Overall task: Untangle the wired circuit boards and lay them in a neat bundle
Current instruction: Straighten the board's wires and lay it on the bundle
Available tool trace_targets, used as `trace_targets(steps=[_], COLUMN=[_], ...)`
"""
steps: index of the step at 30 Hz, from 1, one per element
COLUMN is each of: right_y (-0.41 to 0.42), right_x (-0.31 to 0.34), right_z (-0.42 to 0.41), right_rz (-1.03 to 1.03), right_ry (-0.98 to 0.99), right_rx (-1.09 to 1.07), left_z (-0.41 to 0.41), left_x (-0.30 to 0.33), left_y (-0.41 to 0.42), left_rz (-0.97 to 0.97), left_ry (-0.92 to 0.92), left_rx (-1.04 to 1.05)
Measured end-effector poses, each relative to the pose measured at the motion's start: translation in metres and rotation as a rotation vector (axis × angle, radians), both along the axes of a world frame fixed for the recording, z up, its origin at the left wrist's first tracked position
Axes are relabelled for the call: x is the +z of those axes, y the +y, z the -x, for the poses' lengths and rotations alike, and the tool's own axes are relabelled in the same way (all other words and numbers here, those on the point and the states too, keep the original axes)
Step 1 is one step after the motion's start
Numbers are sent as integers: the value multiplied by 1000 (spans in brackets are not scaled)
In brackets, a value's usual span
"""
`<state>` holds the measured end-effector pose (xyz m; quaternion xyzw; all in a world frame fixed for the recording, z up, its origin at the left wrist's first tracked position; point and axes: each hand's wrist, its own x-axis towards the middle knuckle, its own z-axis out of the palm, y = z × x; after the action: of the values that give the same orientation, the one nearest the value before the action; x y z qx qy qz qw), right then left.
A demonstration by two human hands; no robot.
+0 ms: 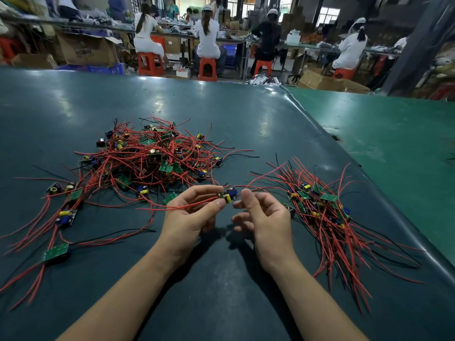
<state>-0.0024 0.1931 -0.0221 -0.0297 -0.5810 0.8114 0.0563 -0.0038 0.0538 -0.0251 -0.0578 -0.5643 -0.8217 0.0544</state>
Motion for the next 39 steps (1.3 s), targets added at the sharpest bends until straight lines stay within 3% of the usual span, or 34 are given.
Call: trace_targets(steps=[5,10,13,20,25,39], right_y=[3,4,5,7,6,19], right_x=[0,1,2,1,2,6], right_z=[0,-1,0,0,3,14], right_rz=[-48,-36,0,42,77,21], right_ry=[35,49,63,55,33,103], right_rx=[-77,-40,-28,24,47,-318], left_z=[-4,-4,-7,-7,-1,1], left_x=[3,2,3,4,3,13], left_y=[2,-2,-1,2,0,-2], left_rz=[101,162,271,310,208,-17], left_ry=[45,-31,6,13,-71,-174], left_rx=[-53,-69,-106,-65,-9,5])
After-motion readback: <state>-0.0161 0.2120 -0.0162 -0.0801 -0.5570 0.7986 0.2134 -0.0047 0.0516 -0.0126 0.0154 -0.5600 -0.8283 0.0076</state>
